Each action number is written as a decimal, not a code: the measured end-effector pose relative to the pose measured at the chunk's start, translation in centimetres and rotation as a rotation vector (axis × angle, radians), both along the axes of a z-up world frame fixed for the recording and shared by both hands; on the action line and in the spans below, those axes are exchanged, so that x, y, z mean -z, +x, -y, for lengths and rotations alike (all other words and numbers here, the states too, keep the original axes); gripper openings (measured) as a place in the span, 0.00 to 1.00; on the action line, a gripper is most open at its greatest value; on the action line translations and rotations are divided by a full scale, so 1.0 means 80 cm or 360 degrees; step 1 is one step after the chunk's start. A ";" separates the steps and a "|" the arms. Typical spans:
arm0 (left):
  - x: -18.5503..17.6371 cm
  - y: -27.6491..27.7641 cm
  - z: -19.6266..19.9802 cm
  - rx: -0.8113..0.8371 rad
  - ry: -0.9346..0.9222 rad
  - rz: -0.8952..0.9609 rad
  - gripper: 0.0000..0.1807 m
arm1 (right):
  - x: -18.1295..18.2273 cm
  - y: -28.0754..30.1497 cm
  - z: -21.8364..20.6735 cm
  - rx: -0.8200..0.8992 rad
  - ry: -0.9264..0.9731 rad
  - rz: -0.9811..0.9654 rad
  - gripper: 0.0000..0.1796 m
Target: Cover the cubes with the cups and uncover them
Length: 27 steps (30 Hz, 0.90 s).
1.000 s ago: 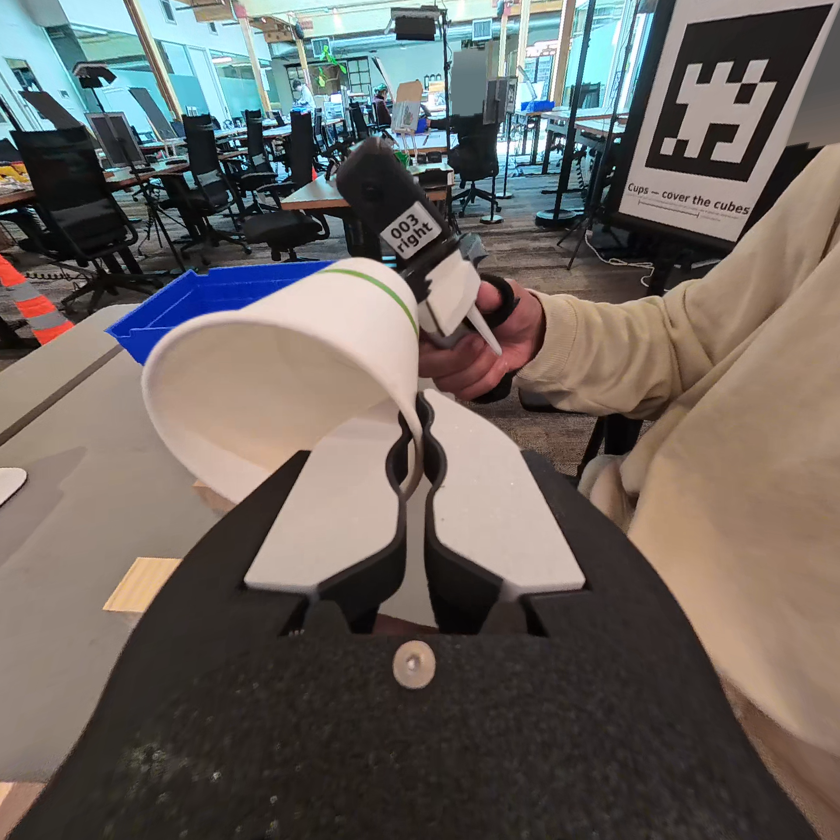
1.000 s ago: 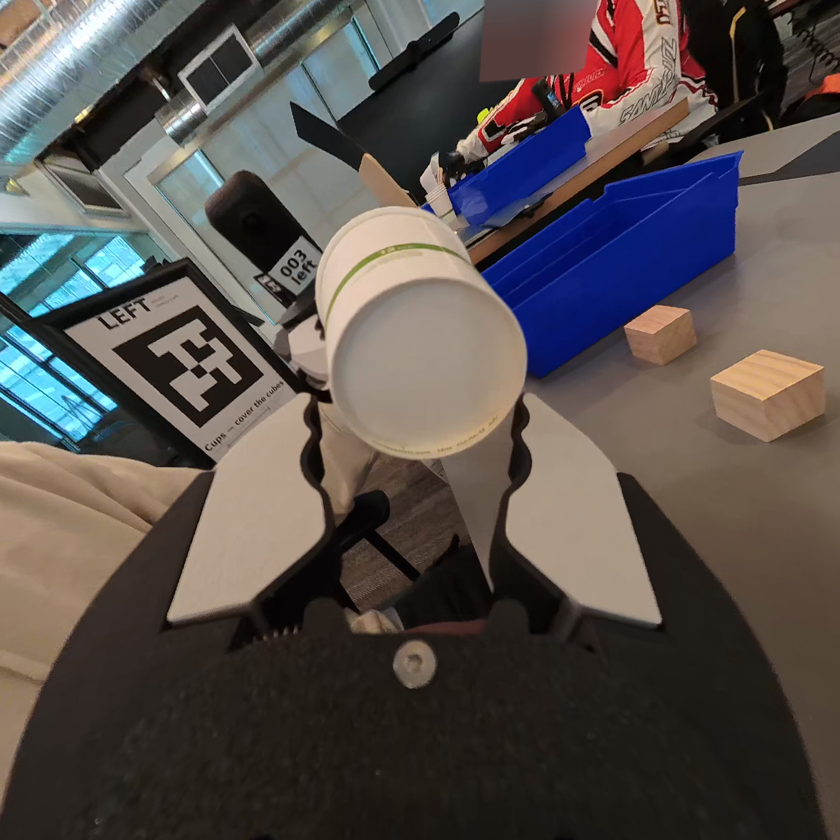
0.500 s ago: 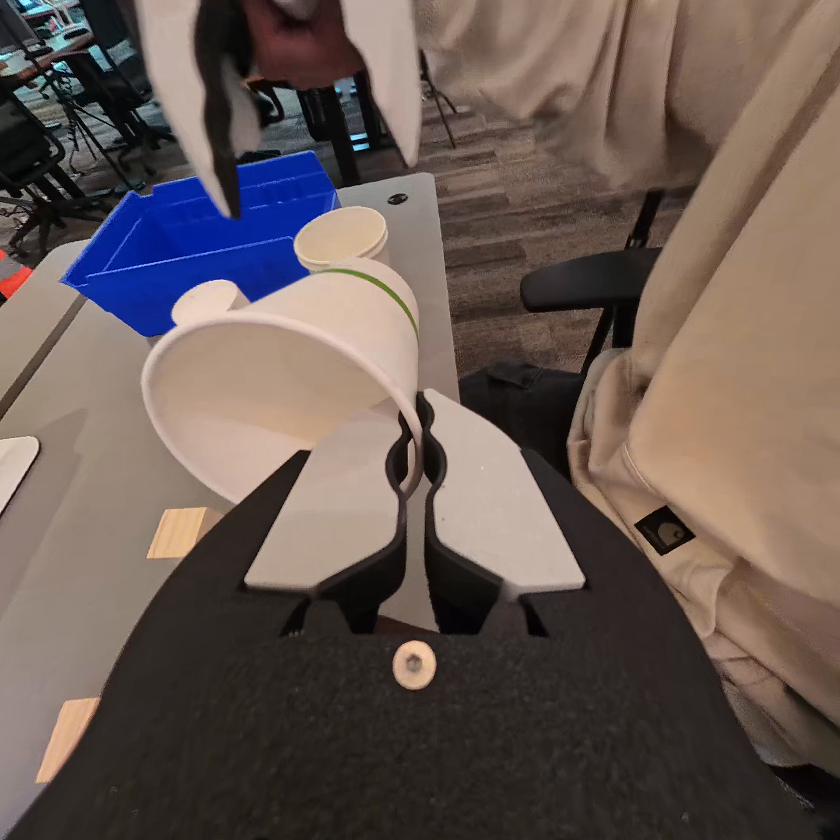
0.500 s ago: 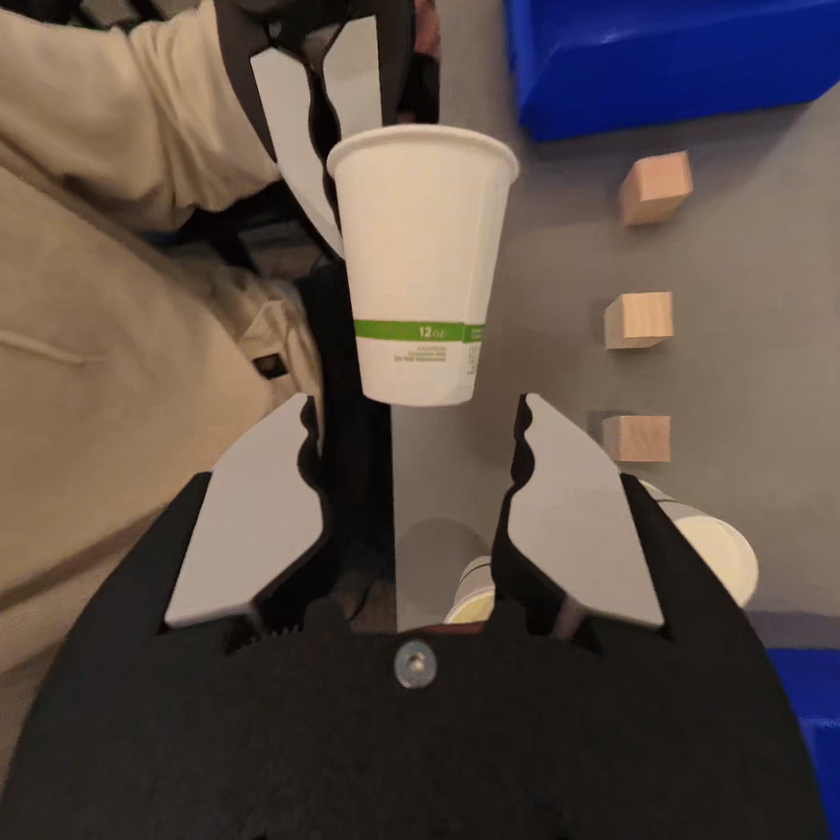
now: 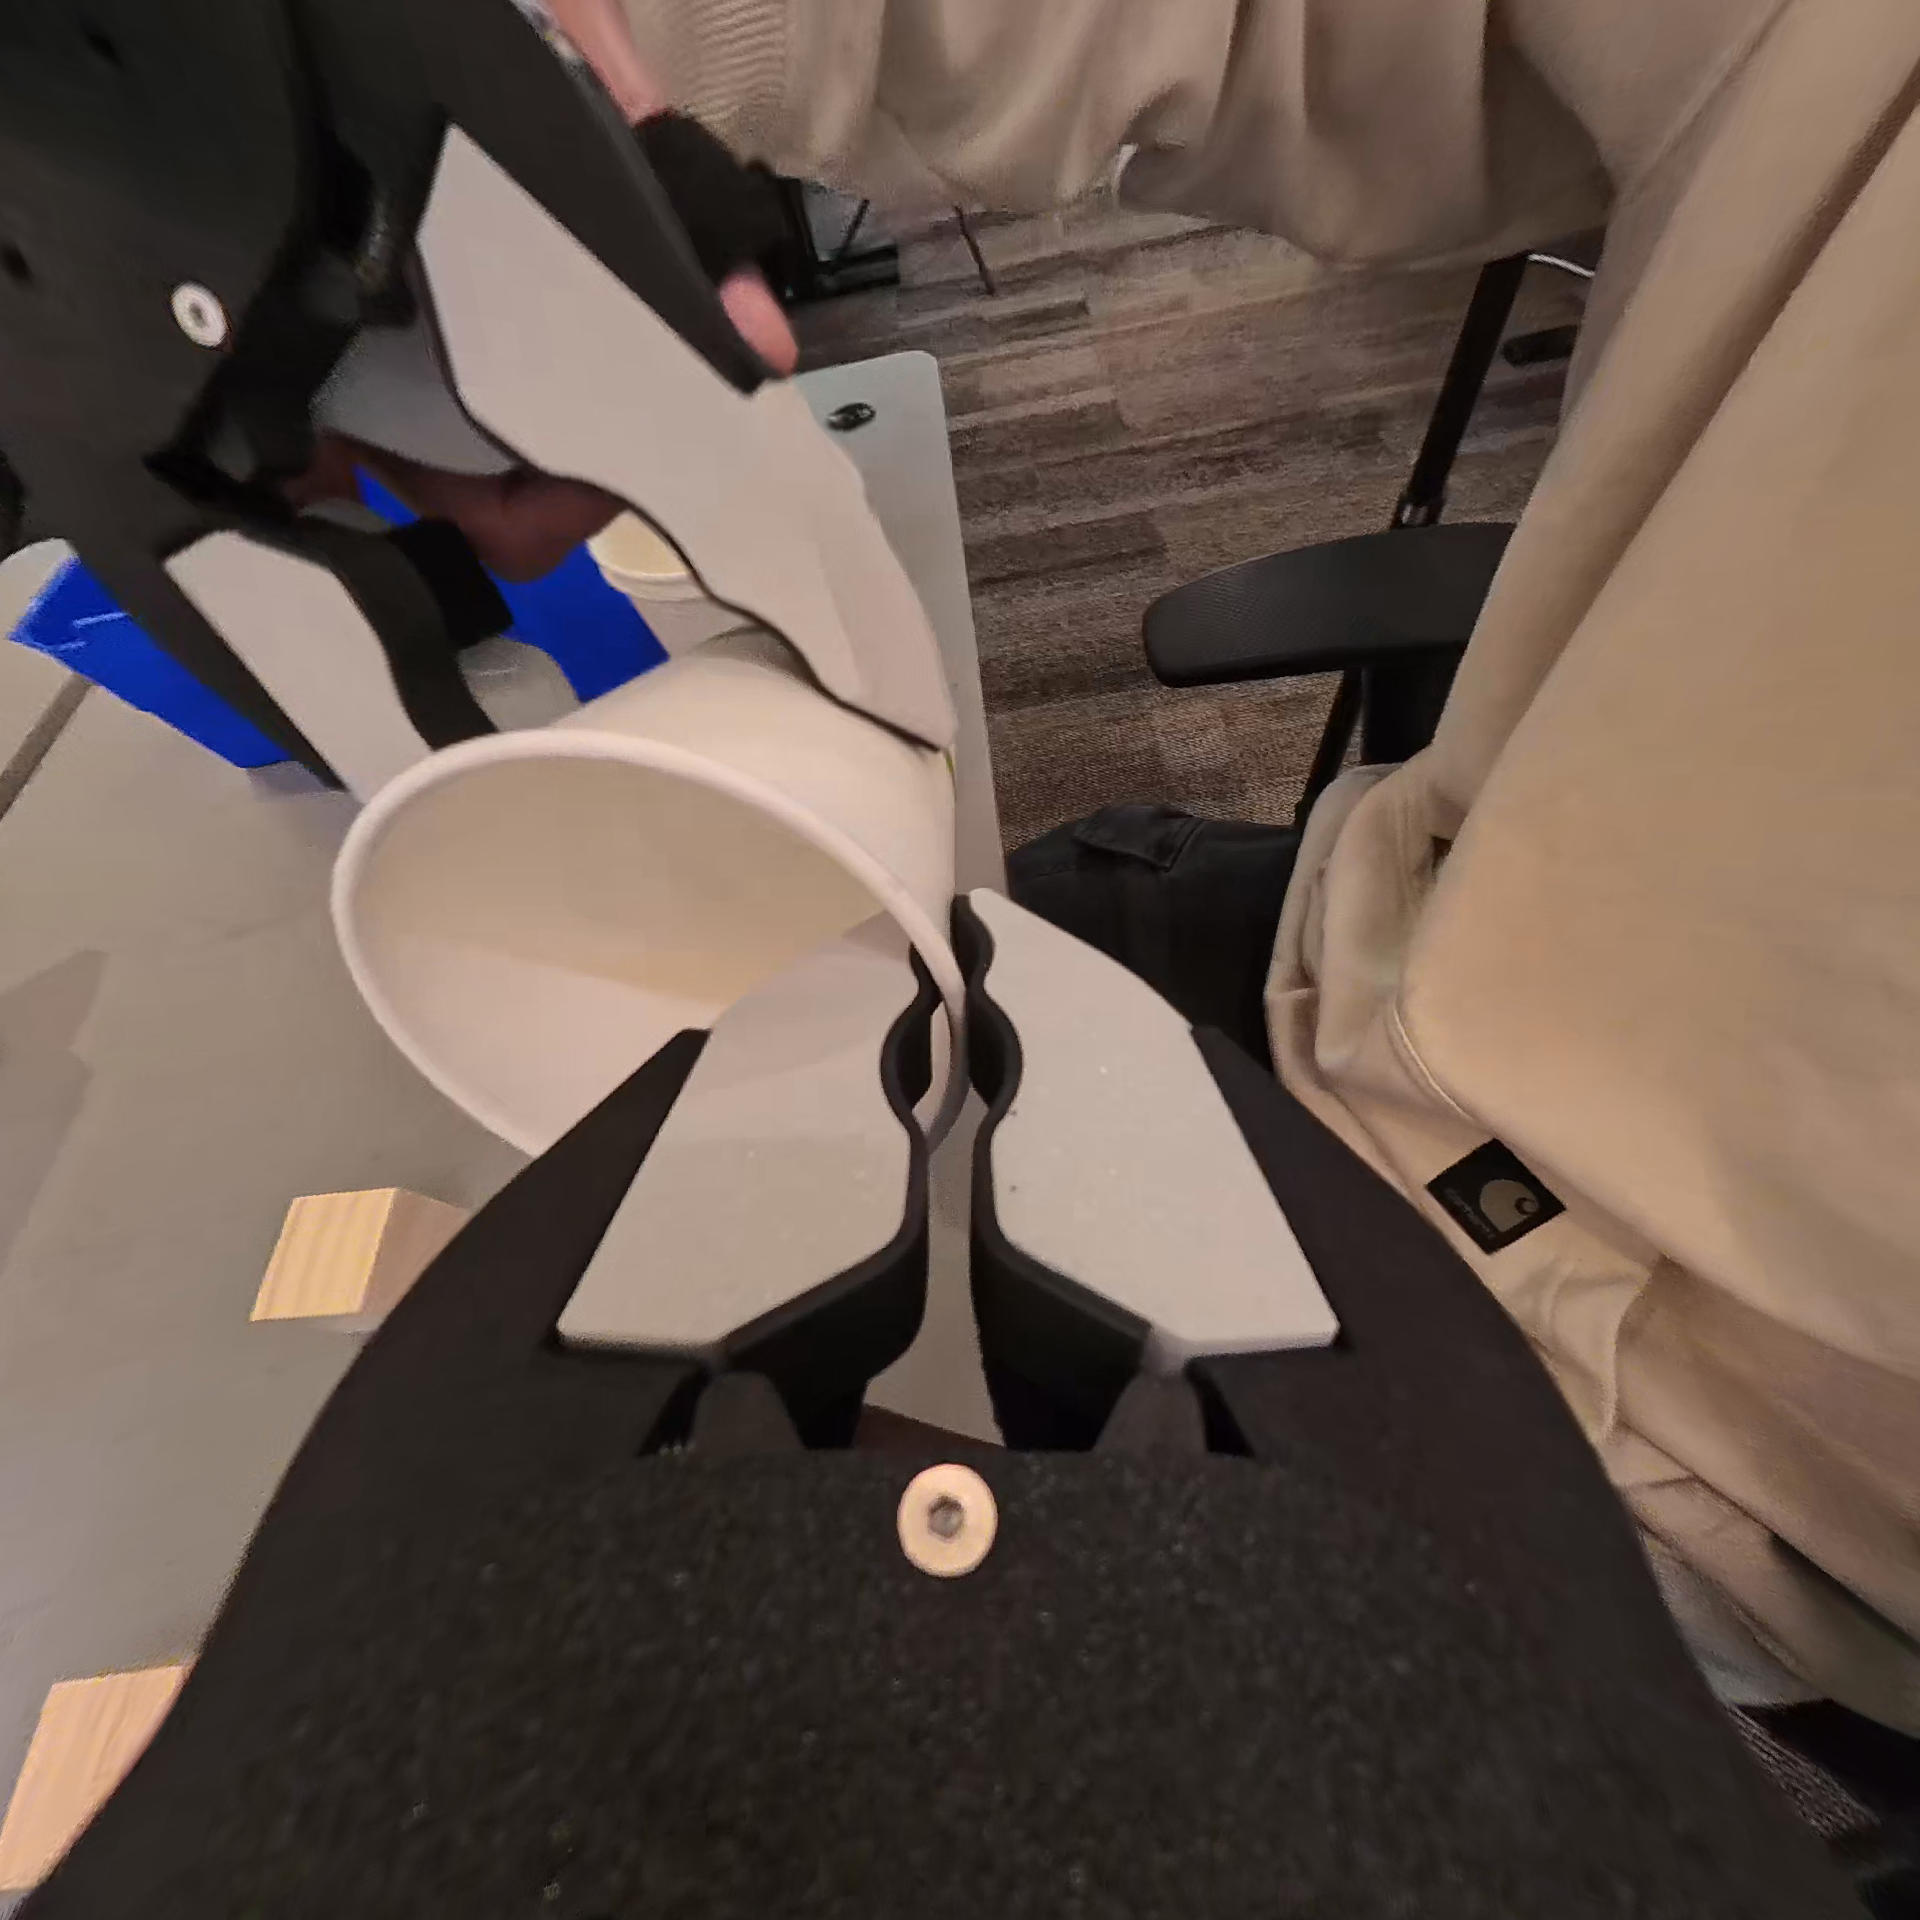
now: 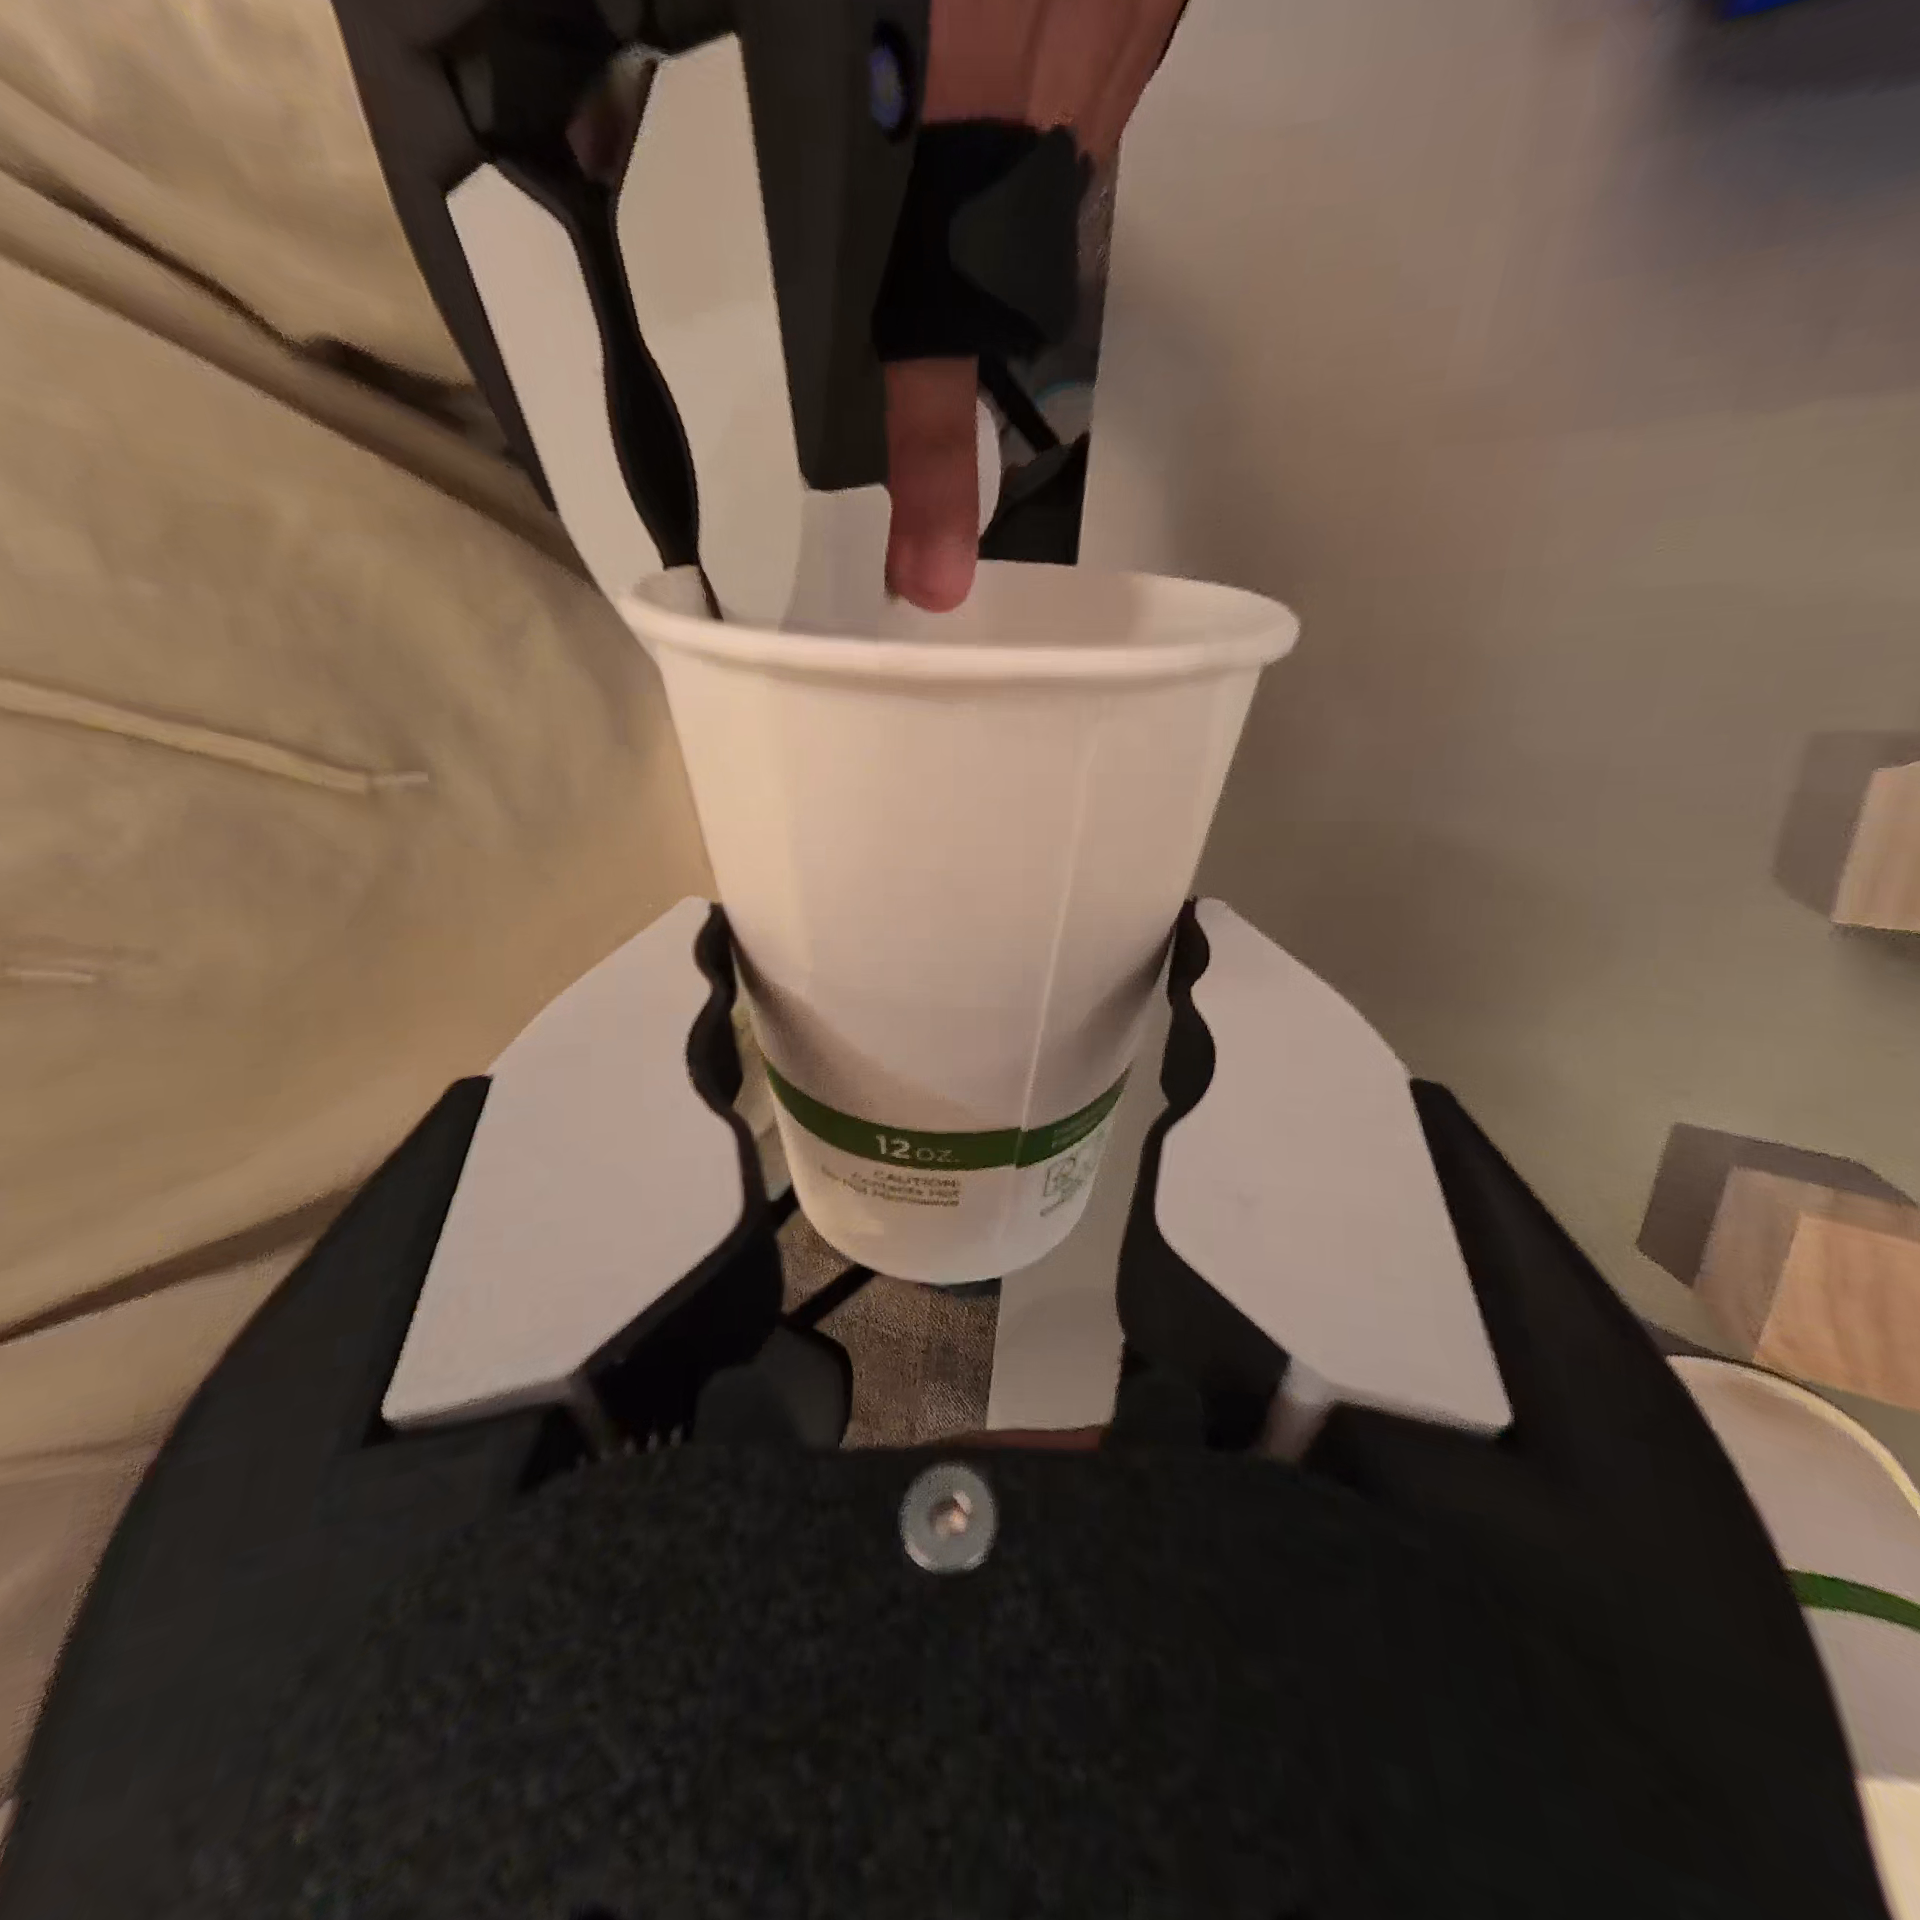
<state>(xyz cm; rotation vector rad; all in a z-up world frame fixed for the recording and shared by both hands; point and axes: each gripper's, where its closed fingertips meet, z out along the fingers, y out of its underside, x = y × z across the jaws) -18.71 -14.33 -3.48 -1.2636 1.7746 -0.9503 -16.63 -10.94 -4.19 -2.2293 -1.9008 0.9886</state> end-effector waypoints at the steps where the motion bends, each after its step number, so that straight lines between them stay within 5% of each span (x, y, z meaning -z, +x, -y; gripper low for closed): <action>1: 0.003 0.000 0.001 0.0002 0.0007 -0.0026 0.01 | 0.004 0.001 0.000 -0.0018 0.0006 0.0017 0.45; 6: -0.001 0.003 -0.013 -0.0122 0.0028 0.0054 0.02 | -0.002 0.005 -0.012 0.0064 0.0041 -0.0069 0.44; 9: -0.027 -0.002 -0.031 -0.0277 0.0063 0.0280 0.20 | -0.012 0.021 -0.024 0.0174 0.0124 -0.0180 0.44; 11: -0.046 -0.017 -0.054 -0.0497 0.0064 0.0464 0.30 | -0.023 0.038 -0.038 0.0351 0.0214 -0.0281 0.44; 14: -0.058 -0.053 -0.102 -0.0958 -0.0107 0.0772 0.28 | -0.047 0.074 -0.068 0.0786 0.0522 -0.0456 0.44; 19: 0.014 -0.096 -0.168 -0.1747 0.0010 0.0584 0.30 | -0.097 0.150 -0.070 0.1609 0.1036 -0.1041 0.44; 24: 0.054 -0.108 -0.184 -0.2022 -0.0159 0.0453 0.36 | -0.092 0.259 -0.041 0.2254 0.1573 -0.1232 0.44; 27: 0.067 -0.095 -0.182 -0.1967 -0.0239 0.0423 0.35 | -0.067 0.282 -0.030 0.2367 0.1522 -0.1142 0.44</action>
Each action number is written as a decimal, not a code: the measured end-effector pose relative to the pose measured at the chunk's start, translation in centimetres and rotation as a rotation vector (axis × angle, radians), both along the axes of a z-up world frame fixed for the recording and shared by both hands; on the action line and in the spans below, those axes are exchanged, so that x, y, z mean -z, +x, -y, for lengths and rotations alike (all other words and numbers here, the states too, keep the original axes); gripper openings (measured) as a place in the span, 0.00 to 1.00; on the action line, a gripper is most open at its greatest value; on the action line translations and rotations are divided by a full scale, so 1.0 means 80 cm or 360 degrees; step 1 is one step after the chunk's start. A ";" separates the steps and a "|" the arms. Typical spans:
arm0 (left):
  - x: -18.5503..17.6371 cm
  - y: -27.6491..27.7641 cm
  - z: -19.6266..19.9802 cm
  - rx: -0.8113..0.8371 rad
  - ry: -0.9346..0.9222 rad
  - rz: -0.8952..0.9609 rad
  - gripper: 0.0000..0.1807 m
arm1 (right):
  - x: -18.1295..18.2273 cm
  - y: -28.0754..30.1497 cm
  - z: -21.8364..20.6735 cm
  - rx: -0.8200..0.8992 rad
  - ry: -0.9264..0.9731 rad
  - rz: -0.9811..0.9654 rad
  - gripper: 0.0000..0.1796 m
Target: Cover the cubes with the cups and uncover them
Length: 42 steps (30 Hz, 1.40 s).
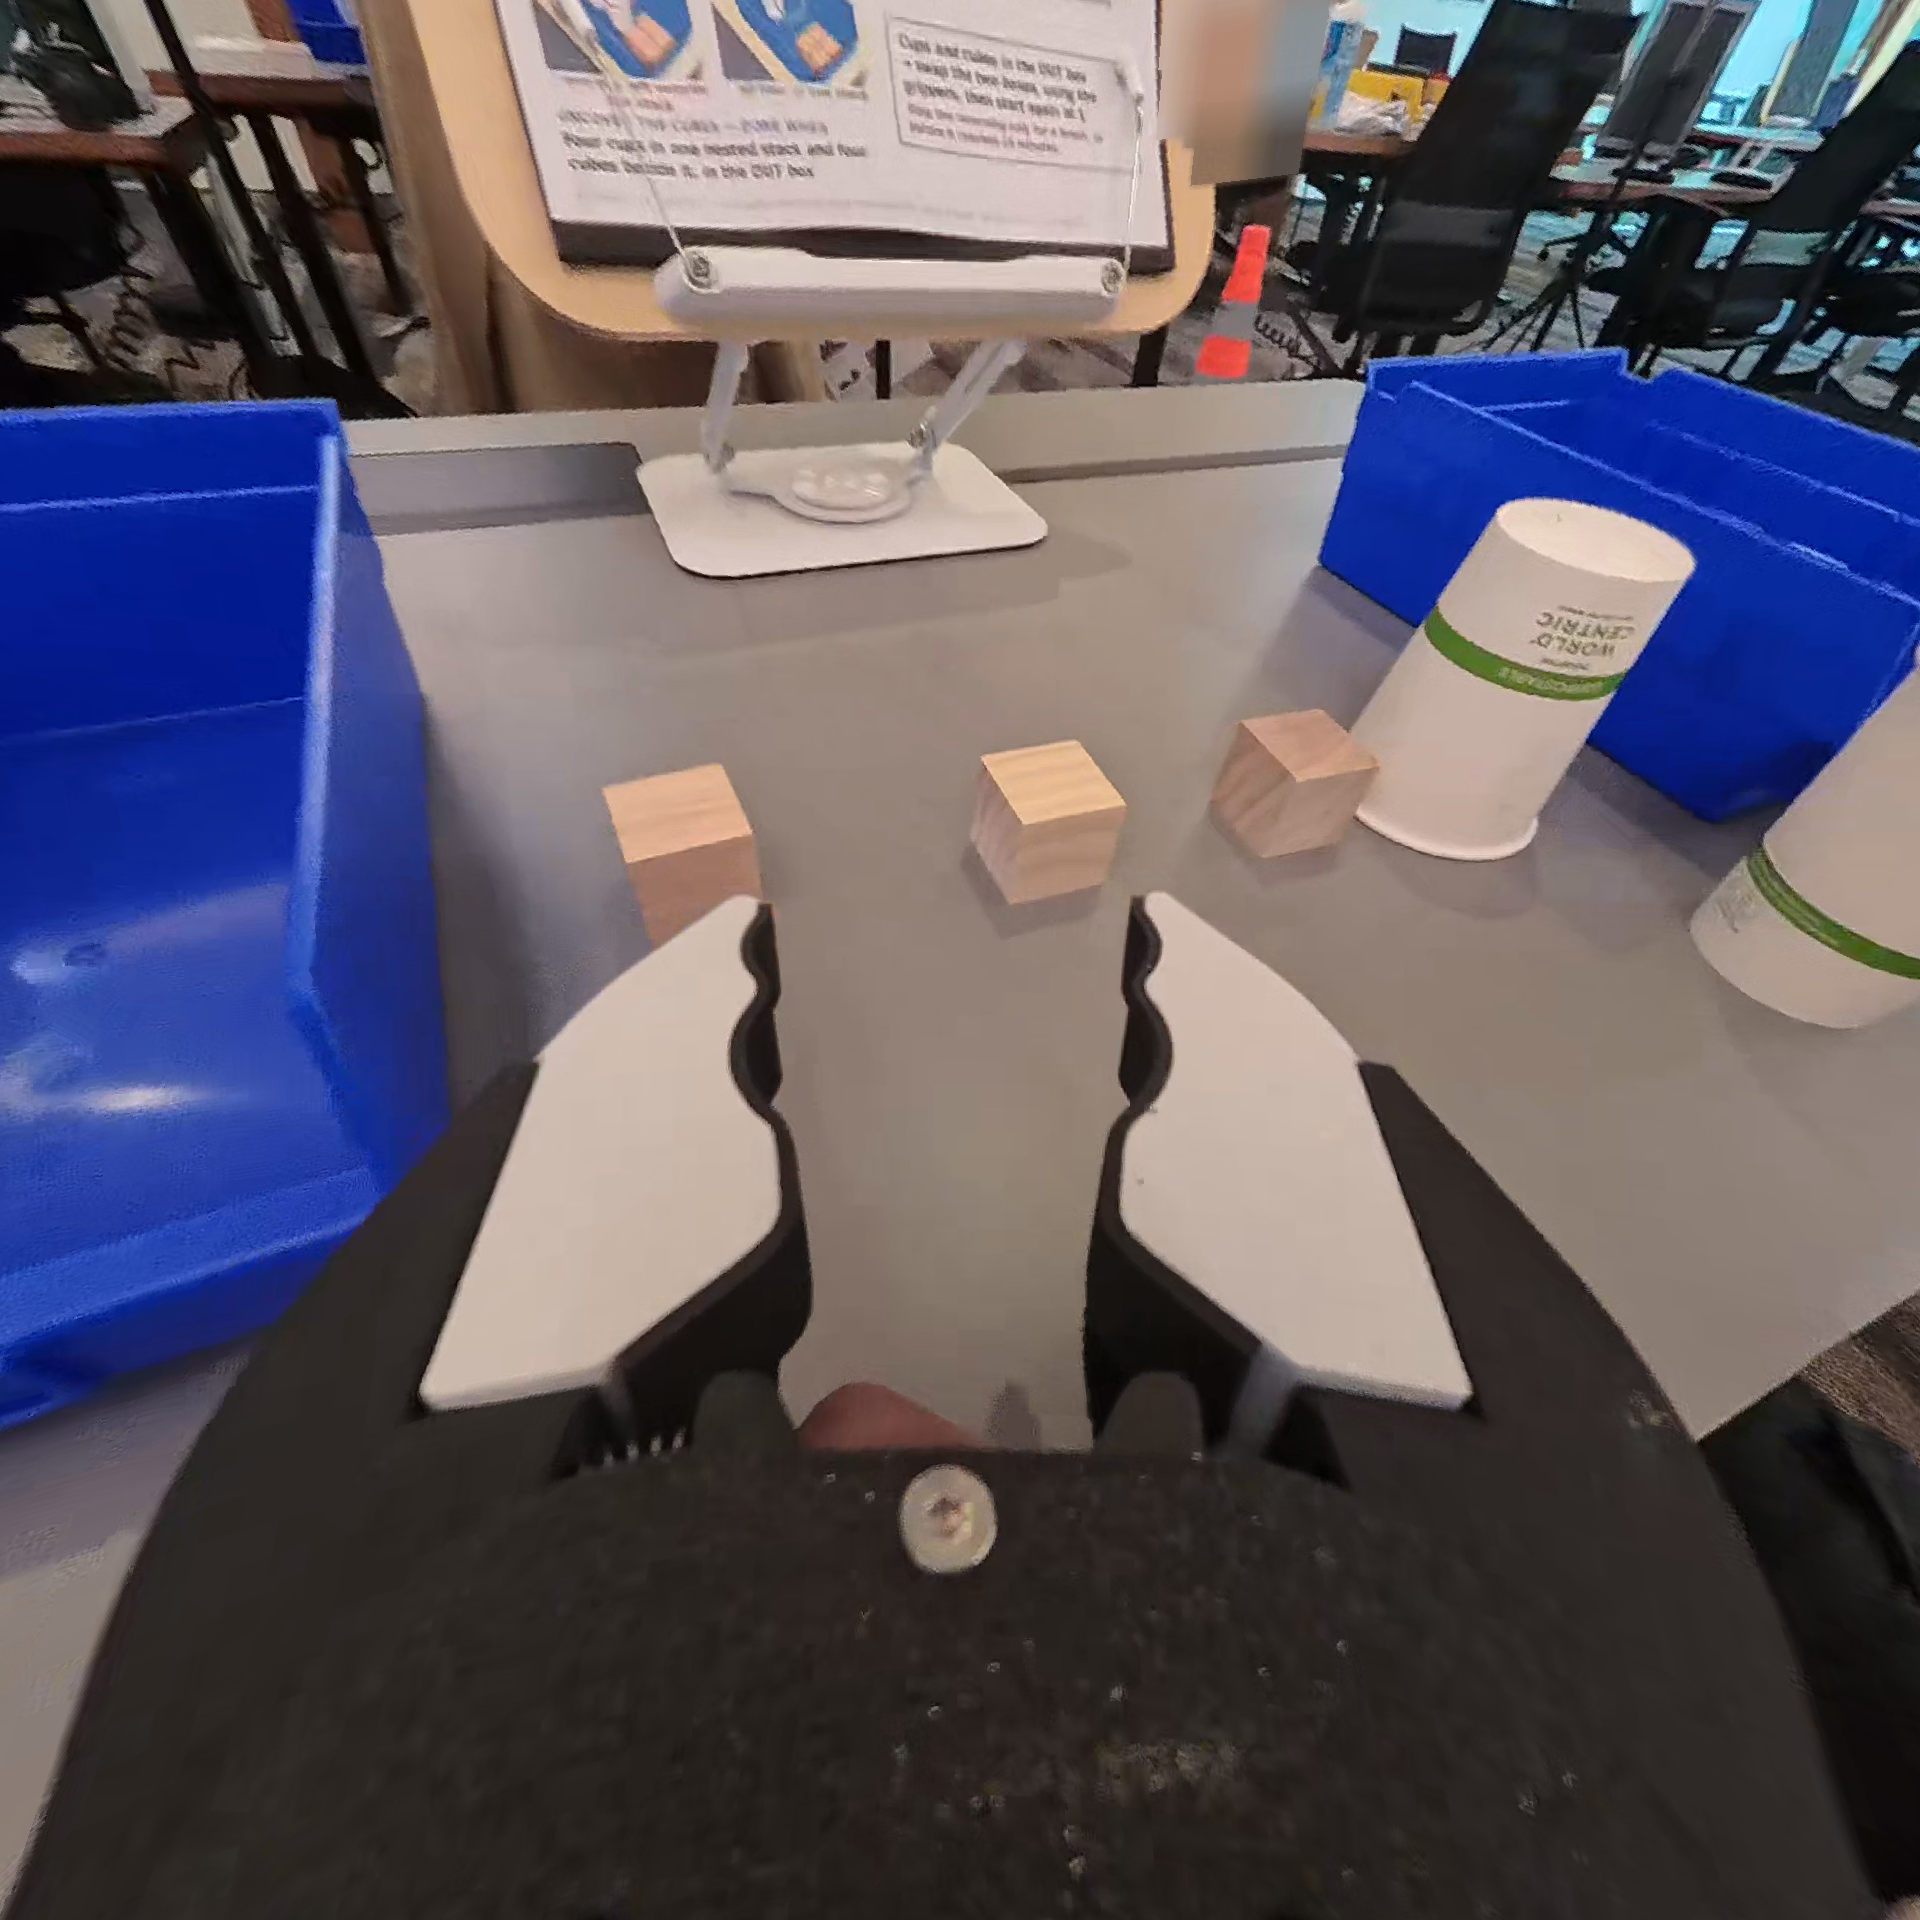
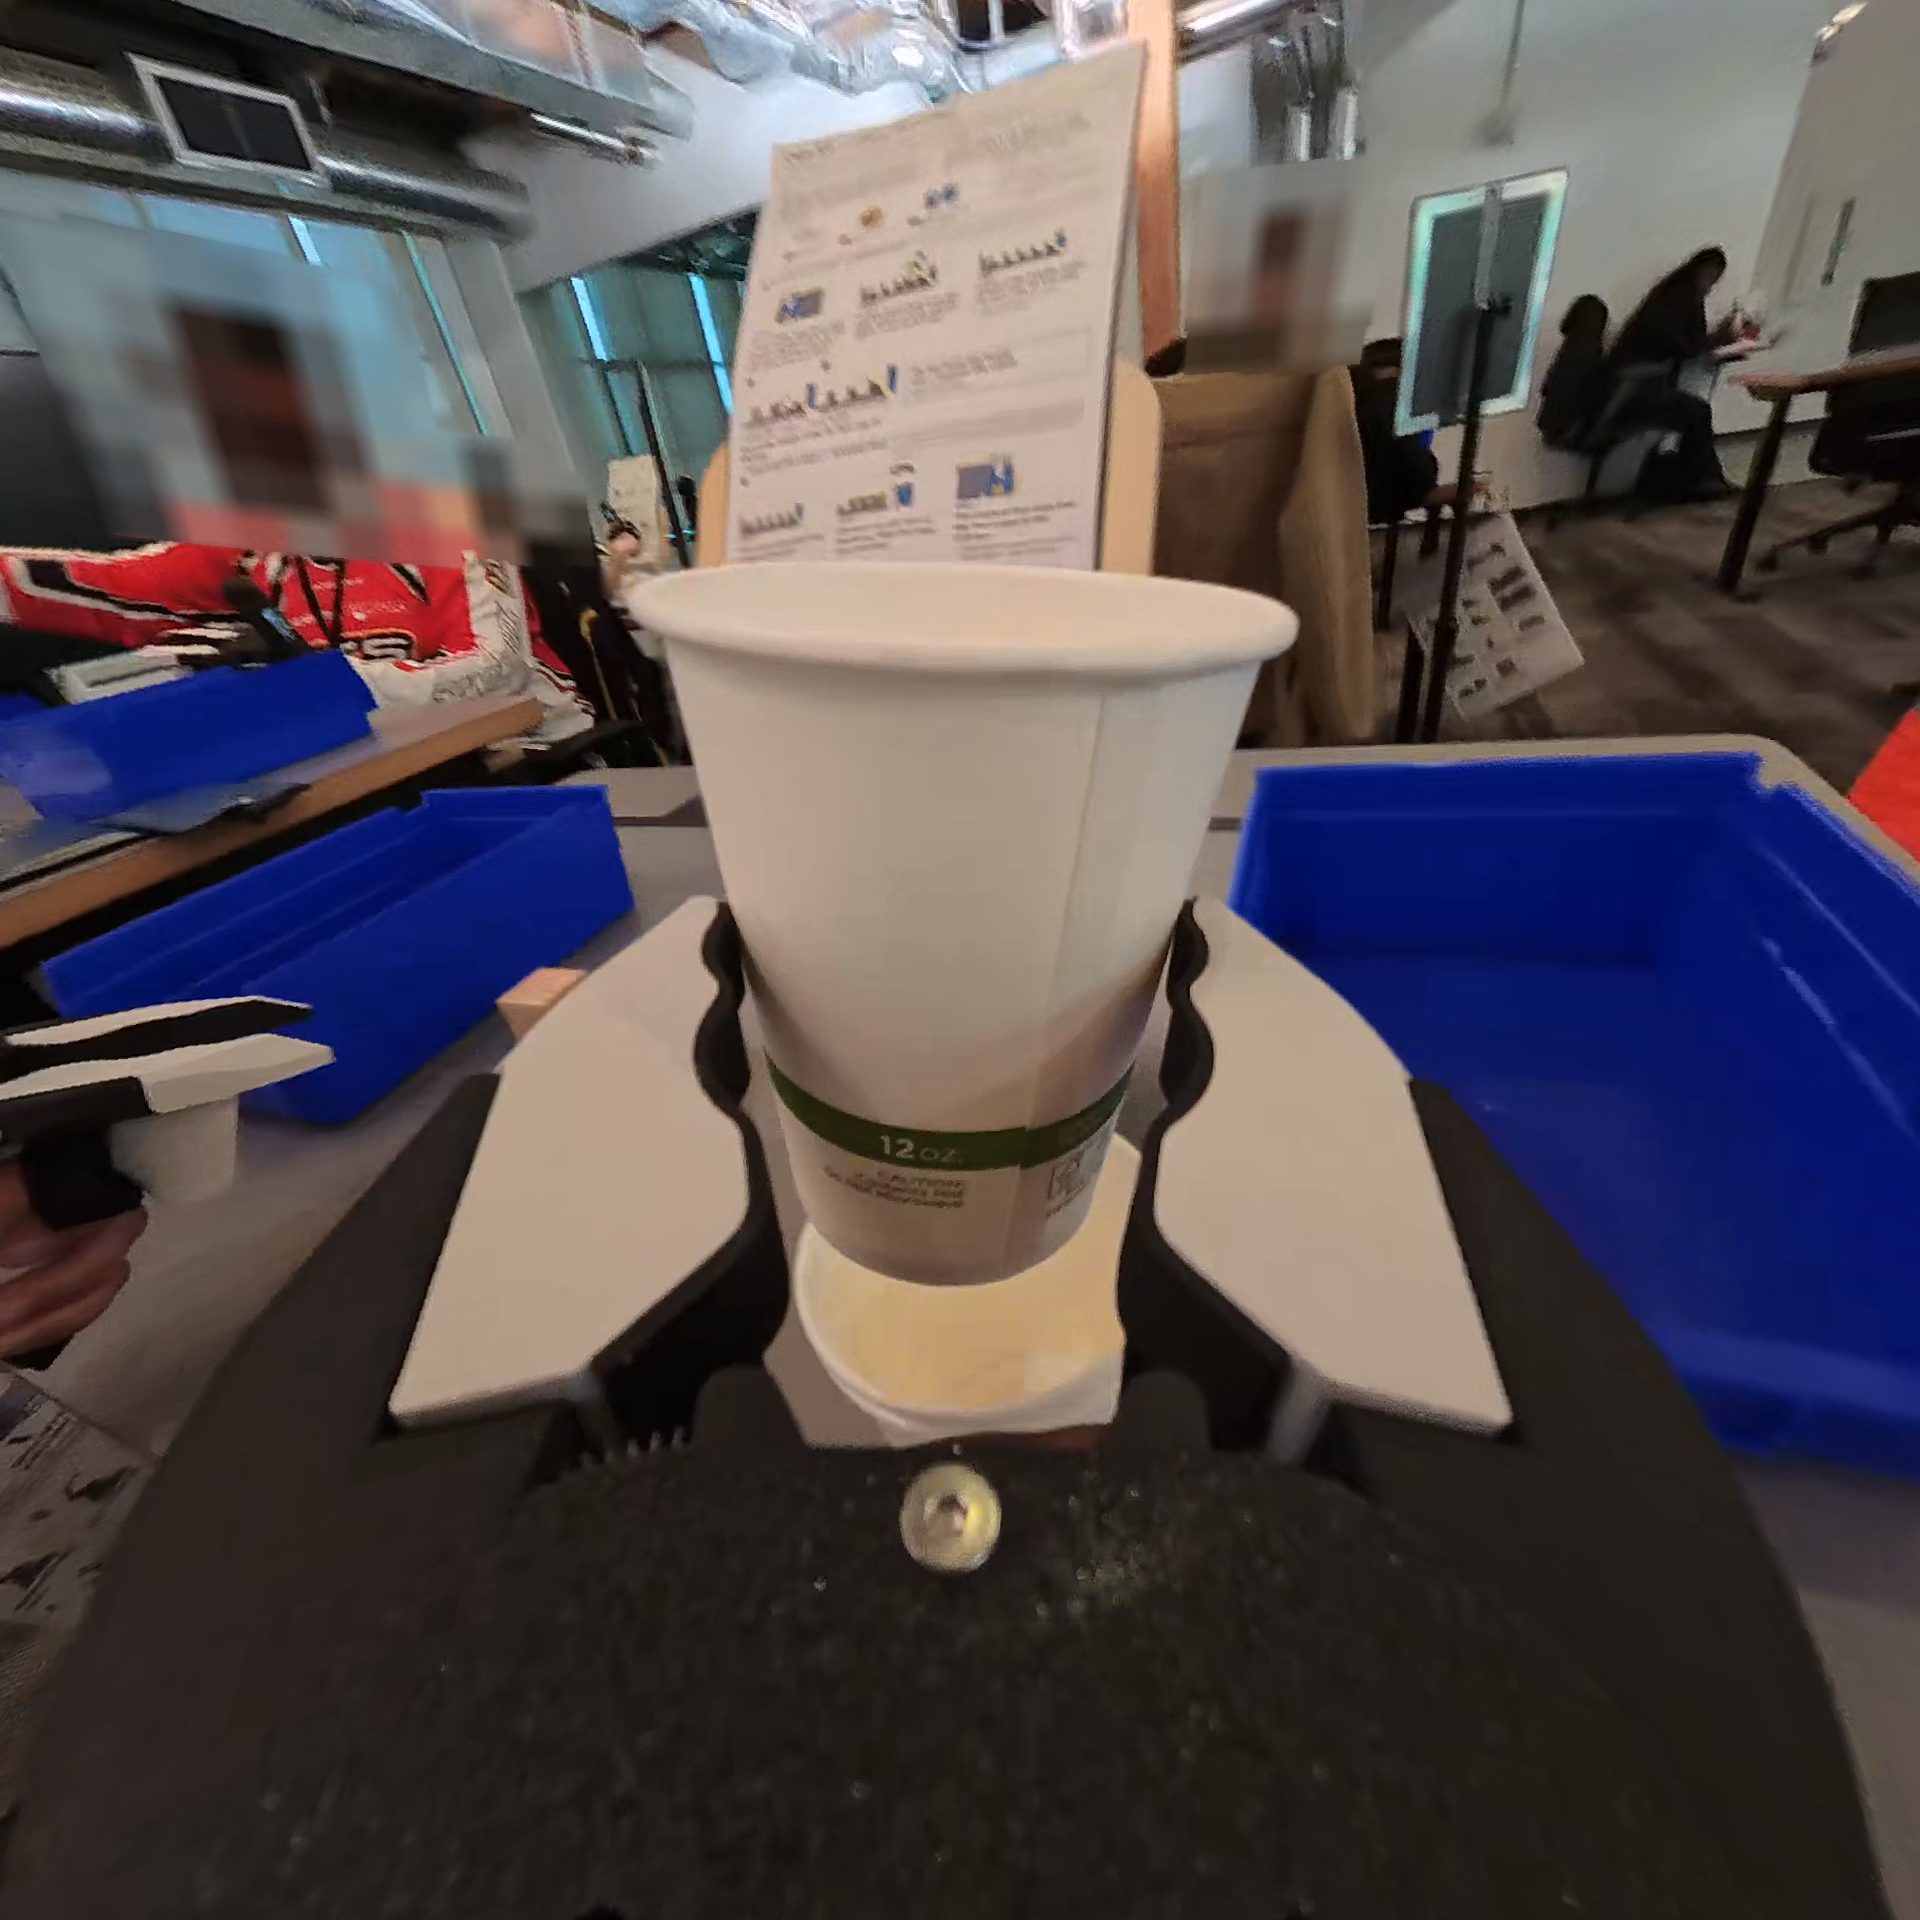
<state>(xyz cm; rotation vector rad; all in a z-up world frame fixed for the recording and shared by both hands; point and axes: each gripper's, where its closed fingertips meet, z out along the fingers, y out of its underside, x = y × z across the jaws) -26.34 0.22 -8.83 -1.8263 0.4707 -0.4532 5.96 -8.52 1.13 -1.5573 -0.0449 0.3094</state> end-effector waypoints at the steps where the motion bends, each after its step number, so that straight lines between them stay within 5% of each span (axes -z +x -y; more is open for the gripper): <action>1: 0.003 0.003 0.001 0.0010 0.0000 -0.0013 0.35 | 0.004 0.006 0.003 0.0035 0.0011 -0.0004 0.44; 26: 0.025 0.040 0.020 0.0244 -0.0026 -0.0153 0.33 | 0.090 -0.007 -0.015 -0.0225 -0.0548 0.0277 0.44; 37: 0.031 0.039 0.020 0.0244 -0.0067 -0.0158 0.33 | 0.133 0.003 0.018 -0.0437 -0.0926 0.0579 0.59; 42: 0.031 0.040 0.020 0.0251 -0.0065 -0.0168 0.33 | 0.107 0.021 0.054 -0.0460 -0.0950 0.0783 0.61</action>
